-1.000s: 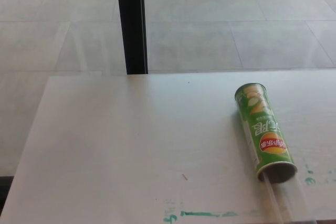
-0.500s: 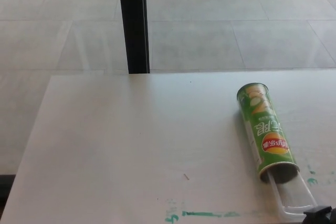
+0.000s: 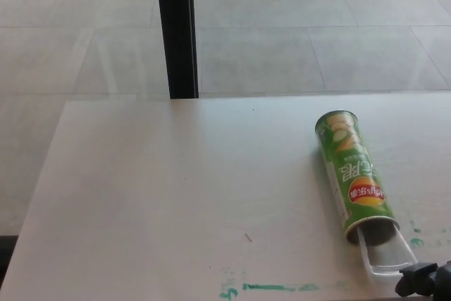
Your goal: Use the right hand as a fist to push the chips tray inside its container kept in the middle of the desk
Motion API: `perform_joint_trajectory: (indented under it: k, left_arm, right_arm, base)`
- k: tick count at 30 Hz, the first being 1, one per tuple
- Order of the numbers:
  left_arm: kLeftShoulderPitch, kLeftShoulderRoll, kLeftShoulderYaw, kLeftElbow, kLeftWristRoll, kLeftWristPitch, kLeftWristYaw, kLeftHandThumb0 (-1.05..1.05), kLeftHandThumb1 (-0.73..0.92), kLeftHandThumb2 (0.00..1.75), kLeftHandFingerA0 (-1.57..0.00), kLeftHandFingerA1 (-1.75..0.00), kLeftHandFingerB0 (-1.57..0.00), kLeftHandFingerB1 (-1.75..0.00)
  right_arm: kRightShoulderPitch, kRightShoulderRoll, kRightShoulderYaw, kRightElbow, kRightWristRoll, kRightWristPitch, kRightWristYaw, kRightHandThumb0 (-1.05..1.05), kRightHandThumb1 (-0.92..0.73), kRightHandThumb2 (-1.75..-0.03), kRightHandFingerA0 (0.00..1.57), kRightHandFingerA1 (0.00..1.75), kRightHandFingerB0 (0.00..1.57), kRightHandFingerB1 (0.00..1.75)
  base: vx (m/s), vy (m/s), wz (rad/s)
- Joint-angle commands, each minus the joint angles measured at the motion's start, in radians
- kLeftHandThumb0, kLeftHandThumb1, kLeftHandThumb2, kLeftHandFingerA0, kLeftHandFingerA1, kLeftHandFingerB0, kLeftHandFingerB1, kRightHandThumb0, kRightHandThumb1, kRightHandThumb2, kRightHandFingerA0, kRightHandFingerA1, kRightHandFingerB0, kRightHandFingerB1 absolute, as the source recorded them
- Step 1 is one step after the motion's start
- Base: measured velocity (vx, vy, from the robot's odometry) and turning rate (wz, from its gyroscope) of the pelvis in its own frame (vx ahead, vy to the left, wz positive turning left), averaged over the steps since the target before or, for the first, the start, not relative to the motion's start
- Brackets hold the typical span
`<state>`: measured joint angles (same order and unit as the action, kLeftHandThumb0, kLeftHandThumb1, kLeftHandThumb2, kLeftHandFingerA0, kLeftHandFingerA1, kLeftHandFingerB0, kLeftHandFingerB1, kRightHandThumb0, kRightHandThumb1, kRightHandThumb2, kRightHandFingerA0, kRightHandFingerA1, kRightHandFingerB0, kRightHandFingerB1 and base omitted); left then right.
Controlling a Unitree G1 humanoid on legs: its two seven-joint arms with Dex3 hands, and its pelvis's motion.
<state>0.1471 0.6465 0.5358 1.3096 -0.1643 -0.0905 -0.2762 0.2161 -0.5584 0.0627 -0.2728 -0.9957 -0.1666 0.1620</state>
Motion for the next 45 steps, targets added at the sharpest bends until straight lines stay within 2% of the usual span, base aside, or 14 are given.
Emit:
perform_joint_trajectory:
  k: [1,6,7,22,23,27,28,29,35,41,42,43,44,45]
  left_arm:
    - [0.000,0.019,0.005,0.004,-0.019,-0.004,0.003,-0.65,0.80,0.63,-0.51,-0.53,-0.41,-0.42]
    - [0.003,0.024,0.004,-0.005,-0.020,-0.006,0.001,-0.66,0.63,1.00,-0.48,-0.64,-0.35,-0.55]
    - [0.003,0.019,0.010,-0.005,-0.028,-0.006,0.000,-0.67,0.79,0.63,-0.52,-0.55,-0.42,-0.44]
    - [0.006,0.028,-0.021,0.001,-0.010,-0.018,0.008,-0.67,0.81,0.64,-0.49,-0.53,-0.40,-0.44]
    - [0.007,0.029,-0.024,0.001,-0.009,-0.021,0.001,-0.68,0.63,1.00,-0.41,-0.61,-0.33,-0.55]
    - [0.009,0.031,-0.019,0.003,-0.018,-0.014,-0.002,-0.68,0.80,0.63,-0.50,-0.53,-0.40,-0.43]
    - [0.010,0.032,-0.021,0.002,-0.017,-0.014,-0.004,-0.68,0.63,0.99,-0.43,-0.61,-0.35,-0.55]
    - [0.014,0.031,-0.020,0.000,-0.018,-0.018,-0.012,-0.67,0.81,0.64,-0.46,-0.53,-0.40,-0.44]
    - [0.011,0.033,-0.026,0.006,-0.013,-0.017,-0.001,-0.68,0.63,0.99,-0.45,-0.62,-0.34,-0.55]
    - [0.012,0.038,-0.029,0.004,-0.013,-0.015,-0.005,-0.68,0.80,0.64,-0.48,-0.55,-0.41,-0.44]
    - [0.011,0.039,-0.031,0.004,-0.012,-0.013,-0.004,-0.67,0.63,0.99,-0.42,-0.62,-0.36,-0.56]
    - [0.011,0.039,-0.038,0.008,-0.003,-0.018,0.002,-0.69,0.80,0.64,-0.49,-0.51,-0.40,-0.42]
    - [0.010,0.040,-0.040,0.007,-0.003,-0.017,0.000,-0.68,0.63,1.00,-0.42,-0.60,-0.33,-0.55]
    - [0.010,0.040,-0.041,0.007,-0.004,-0.016,0.000,-0.68,0.80,0.64,-0.48,-0.50,-0.39,-0.42]
  right_arm:
    - [-0.044,0.006,0.025,0.043,-0.009,0.037,-0.011,-0.62,-0.82,-0.64,0.90,0.96,0.61,0.44]
    - [-0.091,0.023,0.063,0.099,-0.023,0.065,-0.016,-0.61,-0.82,-0.65,0.87,0.90,0.58,0.43]
    - [-0.116,0.027,0.075,0.128,-0.024,0.065,-0.027,-0.61,-0.83,-0.65,0.84,1.04,0.59,0.44]
    - [-0.233,0.057,0.123,0.243,-0.001,0.116,-0.076,-0.58,-0.79,-0.63,0.94,0.90,0.60,0.45]
    - [-0.234,0.058,0.123,0.242,0.002,0.119,-0.076,-0.59,-0.80,-0.64,0.93,0.88,0.60,0.44]
    - [-0.242,0.066,0.131,0.262,-0.008,0.124,-0.100,-0.60,-0.79,-0.64,0.94,0.90,0.61,0.44]
    - [-0.247,0.065,0.136,0.267,-0.013,0.127,-0.098,-0.61,-0.80,-0.64,0.92,0.94,0.60,0.44]
    - [-0.249,0.066,0.139,0.271,-0.016,0.132,-0.095,-0.61,-0.80,-0.64,0.92,0.93,0.60,0.44]
    - [-0.285,0.085,0.160,0.300,-0.007,0.151,-0.090,-0.61,-0.81,-0.64,0.89,1.01,0.57,0.43]
    - [-0.336,0.103,0.191,0.361,-0.010,0.154,-0.120,-0.61,-0.81,-0.64,0.90,1.06,0.58,0.43]
    - [-0.347,0.110,0.197,0.374,-0.015,0.160,-0.131,-0.61,-0.80,-0.64,0.90,1.08,0.59,0.43]
    - [-0.360,0.115,0.206,0.386,-0.017,0.161,-0.139,-0.60,-0.79,-0.64,0.90,1.12,0.59,0.44]
    - [-0.369,0.118,0.209,0.395,-0.012,0.161,-0.140,-0.59,-0.79,-0.64,0.89,1.15,0.58,0.45]
    - [-0.374,0.120,0.212,0.398,-0.008,0.164,-0.137,-0.60,-0.80,-0.64,0.89,1.15,0.57,0.44]
  base:
    - [0.00,0.000,0.00]
    - [0.00,0.000,0.00]
    - [0.00,0.000,0.00]
    - [0.00,0.000,0.00]
    - [0.00,0.000,0.00]
    - [0.00,0.000,0.00]
    - [0.00,0.000,0.00]
    - [0.00,0.000,0.00]
    - [0.00,0.000,0.00]
    - [0.00,0.000,0.00]
    - [0.00,0.000,0.00]
    - [0.00,0.000,0.00]
    - [0.00,0.000,0.00]
    - [0.00,0.000,0.00]
